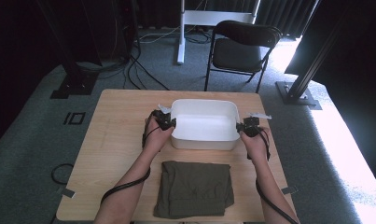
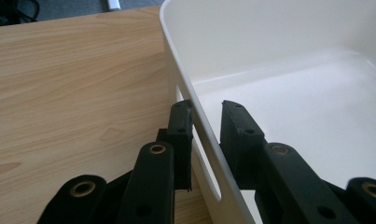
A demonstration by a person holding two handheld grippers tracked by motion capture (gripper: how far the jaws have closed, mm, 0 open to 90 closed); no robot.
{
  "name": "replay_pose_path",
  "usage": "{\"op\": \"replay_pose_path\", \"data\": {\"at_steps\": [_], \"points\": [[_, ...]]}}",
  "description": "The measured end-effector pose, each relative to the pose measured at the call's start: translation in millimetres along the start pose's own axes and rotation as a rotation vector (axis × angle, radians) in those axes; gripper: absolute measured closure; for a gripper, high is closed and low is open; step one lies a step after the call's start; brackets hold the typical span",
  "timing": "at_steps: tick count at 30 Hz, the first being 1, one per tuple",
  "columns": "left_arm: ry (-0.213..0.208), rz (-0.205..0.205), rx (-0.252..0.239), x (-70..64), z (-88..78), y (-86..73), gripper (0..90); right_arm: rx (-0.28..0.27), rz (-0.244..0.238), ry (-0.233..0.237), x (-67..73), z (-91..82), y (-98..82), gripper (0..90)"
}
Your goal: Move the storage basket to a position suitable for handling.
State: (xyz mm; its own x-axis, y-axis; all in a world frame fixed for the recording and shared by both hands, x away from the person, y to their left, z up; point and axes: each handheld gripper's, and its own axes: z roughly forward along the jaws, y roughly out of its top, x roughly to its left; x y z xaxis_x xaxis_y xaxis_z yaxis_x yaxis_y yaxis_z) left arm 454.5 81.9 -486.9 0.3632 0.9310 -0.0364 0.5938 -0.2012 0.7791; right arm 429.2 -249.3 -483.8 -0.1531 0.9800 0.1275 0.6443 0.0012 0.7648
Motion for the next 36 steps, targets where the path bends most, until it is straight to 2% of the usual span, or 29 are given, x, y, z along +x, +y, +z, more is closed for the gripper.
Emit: {"op": "replay_pose_path", "data": {"at_steps": [3,8,14,19,21,24,25,26,27,28,29,30,32,33,35,36], "points": [[0.005,0.010,0.004,-3.3,0.7,1.0,75.7,0.000,-0.001,-0.003,-2.0,-0.9,-0.4,82.9],[-0.008,-0.009,0.001,-2.3,0.5,0.6,75.7,0.007,-0.004,-0.006,-2.8,-1.5,-0.2,82.8],[-0.011,-0.008,0.003,-1.7,0.3,0.6,75.4,0.010,-0.003,-0.009,-1.7,-1.6,0.6,82.6],[-0.036,-0.012,-0.004,1.4,-0.7,0.3,73.7,0.005,-0.017,-0.004,-1.9,-1.5,0.0,80.0],[-0.054,-0.018,-0.016,3.3,-2.8,1.7,71.6,0.001,-0.010,0.014,-2.0,-1.6,0.6,74.5],[-0.064,0.000,-0.039,4.4,-7.7,5.3,61.5,-0.020,-0.003,0.029,-1.6,-2.5,2.1,67.0],[-0.064,0.000,-0.039,4.4,-7.7,5.3,56.9,-0.020,-0.003,0.029,-1.6,-2.5,2.1,67.0],[-0.079,0.002,-0.054,5.0,-12.0,7.1,56.9,-0.033,-0.006,0.036,-1.3,-3.5,3.1,61.2],[-0.102,-0.011,-0.054,5.6,-14.3,7.9,55.8,-0.080,0.009,0.068,0.6,-6.4,6.2,51.0],[-0.122,-0.015,-0.059,6.4,-16.3,8.8,47.6,-0.106,-0.001,0.073,1.9,-8.5,8.2,50.2],[-0.139,-0.015,-0.071,6.6,-18.2,9.4,41.2,-0.132,-0.017,0.088,3.4,-10.8,10.2,45.3],[-0.146,-0.012,-0.076,6.7,-20.6,10.0,40.6,-0.150,-0.020,0.114,5.4,-12.3,12.2,35.7],[-0.187,-0.019,-0.108,6.7,-24.9,10.7,32.6,-0.166,-0.038,0.164,10.0,-15.1,15.8,31.9],[-0.205,-0.020,-0.115,6.4,-27.2,11.0,29.3,-0.171,-0.061,0.178,12.5,-16.4,16.8,27.5],[-0.238,-0.010,-0.119,5.5,-32.0,10.7,29.2,-0.193,-0.078,0.191,18.4,-17.4,17.4,17.3],[-0.254,-0.008,-0.111,5.1,-33.9,10.3,27.0,-0.194,-0.094,0.188,21.1,-17.5,16.8,16.1]]}}
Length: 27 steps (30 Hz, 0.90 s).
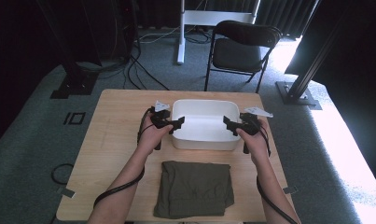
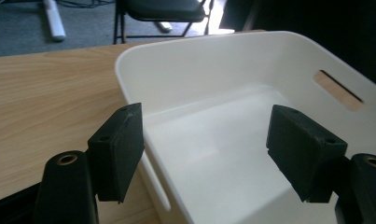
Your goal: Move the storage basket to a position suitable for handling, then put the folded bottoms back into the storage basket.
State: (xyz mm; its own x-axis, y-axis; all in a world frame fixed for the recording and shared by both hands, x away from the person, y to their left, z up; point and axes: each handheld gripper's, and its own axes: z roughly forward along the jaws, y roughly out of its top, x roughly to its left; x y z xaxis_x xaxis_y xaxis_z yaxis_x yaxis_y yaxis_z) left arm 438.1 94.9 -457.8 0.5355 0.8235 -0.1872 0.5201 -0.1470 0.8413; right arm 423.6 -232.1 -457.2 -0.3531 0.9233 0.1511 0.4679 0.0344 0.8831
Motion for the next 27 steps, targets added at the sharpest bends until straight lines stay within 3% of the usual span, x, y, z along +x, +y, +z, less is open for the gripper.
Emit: {"op": "replay_pose_path", "data": {"at_steps": [3,6,15,18,27], "points": [[-0.017,-0.001,0.006,-1.4,-6.1,-2.4,24.0,0.029,-0.045,0.035,6.6,1.1,-2.0,14.3],[-0.021,0.034,0.001,-2.4,-11.3,-7.2,17.9,0.033,-0.051,0.044,10.4,0.6,-4.9,14.4],[-0.024,0.058,0.009,-2.6,-26.8,-18.7,17.9,0.023,-0.066,0.062,16.3,-15.0,-8.4,14.4],[-0.035,0.088,0.019,-4.7,-39.7,-24.7,17.3,0.017,-0.078,0.066,20.7,-24.2,-11.2,14.4],[-0.061,0.096,0.021,-9.2,-53.8,-36.8,15.5,0.007,-0.088,0.079,25.8,-37.3,-18.3,14.3]]}}
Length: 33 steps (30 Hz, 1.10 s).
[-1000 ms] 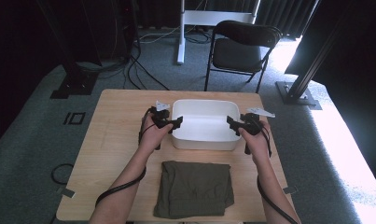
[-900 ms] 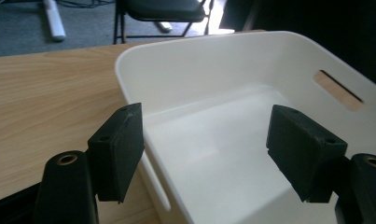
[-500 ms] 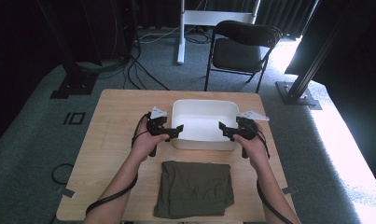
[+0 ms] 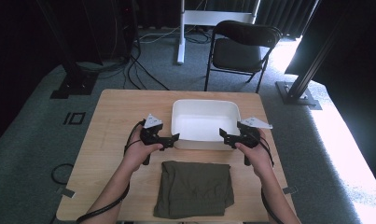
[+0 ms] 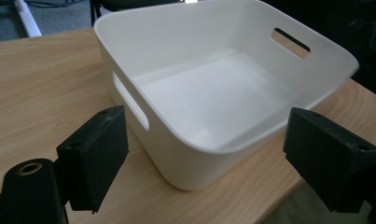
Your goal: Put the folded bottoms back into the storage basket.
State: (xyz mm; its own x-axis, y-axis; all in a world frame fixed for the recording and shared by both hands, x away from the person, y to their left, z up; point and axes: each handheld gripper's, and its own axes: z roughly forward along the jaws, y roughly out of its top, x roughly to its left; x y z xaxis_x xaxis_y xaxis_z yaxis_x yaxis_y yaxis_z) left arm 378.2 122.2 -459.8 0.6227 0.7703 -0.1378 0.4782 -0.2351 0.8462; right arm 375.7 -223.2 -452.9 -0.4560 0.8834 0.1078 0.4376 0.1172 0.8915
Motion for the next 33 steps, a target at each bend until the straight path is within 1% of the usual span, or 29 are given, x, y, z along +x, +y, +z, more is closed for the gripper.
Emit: {"op": "replay_pose_path", "data": {"at_steps": [1,2,3,4,6,7,8,9,16,17,18,20,21,24,25,26,27,28,31,32,33], "points": [[-0.012,0.002,-0.001,-2.5,-3.1,-3.5,15.5,-0.006,-0.003,0.003,2.6,-5.7,-3.1,14.2],[-0.018,0.005,0.004,-4.0,-5.0,-5.6,15.5,-0.007,-0.005,0.004,3.2,-6.5,-3.6,14.2],[-0.018,0.005,0.004,-4.0,-5.0,-5.6,15.5,-0.010,-0.009,0.004,4.8,-8.4,-4.9,14.2],[-0.023,0.014,0.005,-6.8,-8.1,-9.8,15.5,-0.012,-0.006,0.005,5.8,-9.6,-5.6,14.2],[-0.027,0.013,0.006,-7.6,-9.2,-11.2,15.5,-0.017,-0.008,0.010,8.6,-13.1,-8.2,13.6],[-0.032,0.016,0.007,-10.0,-12.3,-14.9,15.5,-0.020,-0.006,0.011,9.9,-14.8,-9.4,13.6],[-0.032,0.016,0.007,-10.0,-12.3,-14.9,15.5,-0.020,-0.006,0.011,9.9,-14.8,-9.4,13.6],[-0.037,0.015,0.004,-11.6,-15.7,-17.9,15.5,-0.025,-0.012,0.012,12.2,-18.4,-12.4,13.6],[-0.040,0.021,0.010,-14.8,-24.9,-26.5,15.5,-0.033,-0.016,0.025,19.9,-29.5,-21.8,13.6],[-0.041,0.021,0.010,-16.2,-27.9,-29.0,15.5,-0.032,-0.023,0.024,22.6,-33.1,-25.6,13.7],[-0.040,0.028,0.012,-16.8,-29.2,-29.9,15.5,-0.031,-0.023,0.024,24.1,-34.8,-27.7,13.6],[-0.040,0.027,0.011,-17.6,-30.3,-30.8,15.5,-0.030,-0.024,0.029,25.5,-36.3,-29.8,13.6],[-0.042,0.028,0.008,-19.0,-33.4,-33.9,15.5,-0.025,-0.028,0.034,28.3,-39.5,-34.5,13.7],[-0.038,0.025,0.015,-20.0,-36.2,-37.5,15.5,-0.023,-0.031,0.039,30.2,-41.8,-38.0,13.6],[-0.038,0.028,0.021,-21.2,-38.3,-42.0,15.5,-0.015,-0.032,0.043,32.4,-43.9,-42.1,13.6],[-0.038,0.028,0.021,-21.2,-38.3,-42.0,15.5,-0.015,-0.032,0.043,32.4,-43.9,-42.1,13.6],[-0.041,0.031,0.029,-22.9,-40.4,-47.1,15.5,-0.007,-0.033,0.047,34.3,-45.9,-47.0,13.6],[-0.041,0.031,0.029,-22.9,-40.4,-47.1,15.5,-0.007,-0.033,0.047,34.3,-45.9,-47.0,13.6],[-0.049,0.024,0.034,-26.8,-43.1,-56.5,15.5,0.004,-0.029,0.054,37.5,-47.5,-55.7,13.6],[-0.053,0.013,0.034,-28.0,-43.2,-59.5,15.5,0.009,-0.030,0.056,38.3,-47.5,-57.7,13.6],[-0.052,0.015,0.041,-29.0,-43.1,-61.9,15.5,0.016,-0.035,0.056,39.3,-47.3,-61.1,13.6]]}}
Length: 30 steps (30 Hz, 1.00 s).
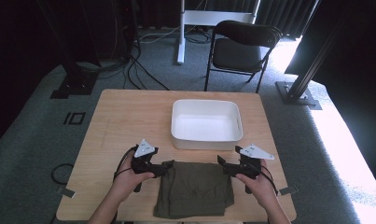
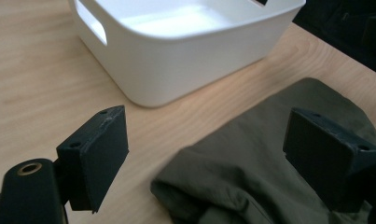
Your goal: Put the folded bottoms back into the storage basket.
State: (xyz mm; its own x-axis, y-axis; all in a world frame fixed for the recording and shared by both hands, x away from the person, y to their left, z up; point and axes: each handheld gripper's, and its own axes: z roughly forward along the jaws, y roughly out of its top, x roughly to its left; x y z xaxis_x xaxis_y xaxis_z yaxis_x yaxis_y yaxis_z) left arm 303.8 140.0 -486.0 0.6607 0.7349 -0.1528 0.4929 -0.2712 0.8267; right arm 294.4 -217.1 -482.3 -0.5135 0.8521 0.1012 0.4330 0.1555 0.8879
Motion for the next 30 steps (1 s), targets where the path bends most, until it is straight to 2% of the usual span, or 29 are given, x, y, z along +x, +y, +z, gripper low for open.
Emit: {"op": "replay_pose_path", "data": {"at_steps": [6,12,19,22,23,30], "points": [[-0.012,-0.026,0.019,-7.1,3.9,-14.4,15.5,0.038,0.019,-0.004,2.1,3.2,-17.2,13.6],[-0.020,-0.025,0.048,-17.0,6.5,-25.5,15.5,0.081,0.025,-0.001,4.6,5.4,-33.1,13.6],[0.002,-0.020,0.095,-27.5,9.8,-39.3,15.5,0.143,0.042,0.000,7.5,6.4,-53.2,13.6],[0.011,-0.024,0.114,-29.6,12.3,-45.5,15.5,0.163,0.047,0.005,9.7,6.3,-60.4,13.6],[0.010,-0.037,0.126,-30.9,15.1,-49.2,15.5,0.173,0.047,0.002,11.0,6.5,-64.1,13.6],[0.016,-0.027,0.164,-34.4,24.7,-58.1,15.5,0.209,0.051,0.012,13.2,9.5,-71.6,13.7]]}}
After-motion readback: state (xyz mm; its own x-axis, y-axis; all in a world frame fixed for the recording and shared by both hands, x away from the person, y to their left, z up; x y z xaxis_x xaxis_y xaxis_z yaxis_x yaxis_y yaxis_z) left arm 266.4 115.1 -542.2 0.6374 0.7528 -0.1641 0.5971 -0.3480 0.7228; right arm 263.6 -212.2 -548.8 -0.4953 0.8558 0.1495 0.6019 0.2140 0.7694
